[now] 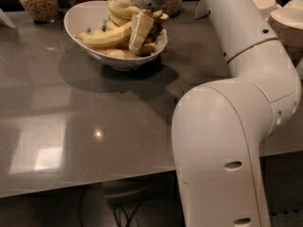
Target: Pick banana from white bowl
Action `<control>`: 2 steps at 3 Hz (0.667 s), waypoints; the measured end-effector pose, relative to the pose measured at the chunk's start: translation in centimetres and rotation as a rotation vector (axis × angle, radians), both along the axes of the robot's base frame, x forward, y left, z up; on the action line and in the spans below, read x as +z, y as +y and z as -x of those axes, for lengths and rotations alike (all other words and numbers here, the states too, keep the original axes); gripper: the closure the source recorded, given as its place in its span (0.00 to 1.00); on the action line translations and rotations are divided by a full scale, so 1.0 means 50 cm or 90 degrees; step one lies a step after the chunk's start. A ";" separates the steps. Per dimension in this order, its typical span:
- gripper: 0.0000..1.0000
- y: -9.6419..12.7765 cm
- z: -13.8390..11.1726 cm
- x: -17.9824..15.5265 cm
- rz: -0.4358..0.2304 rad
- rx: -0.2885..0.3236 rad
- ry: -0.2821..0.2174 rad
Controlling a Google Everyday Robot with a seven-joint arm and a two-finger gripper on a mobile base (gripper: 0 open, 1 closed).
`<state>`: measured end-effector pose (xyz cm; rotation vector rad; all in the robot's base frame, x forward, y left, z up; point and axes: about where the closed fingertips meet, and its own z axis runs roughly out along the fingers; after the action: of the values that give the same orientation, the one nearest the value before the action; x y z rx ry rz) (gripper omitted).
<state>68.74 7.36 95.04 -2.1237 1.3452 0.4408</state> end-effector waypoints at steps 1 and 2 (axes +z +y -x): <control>0.15 0.004 -0.007 -0.024 0.010 -0.002 0.015; 0.34 0.001 -0.010 -0.035 0.017 -0.006 0.023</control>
Offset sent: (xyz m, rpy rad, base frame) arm -0.0083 -0.0198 -0.0210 -0.0943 0.1023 0.0228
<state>69.24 7.43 93.31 -2.1394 1.3876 0.4631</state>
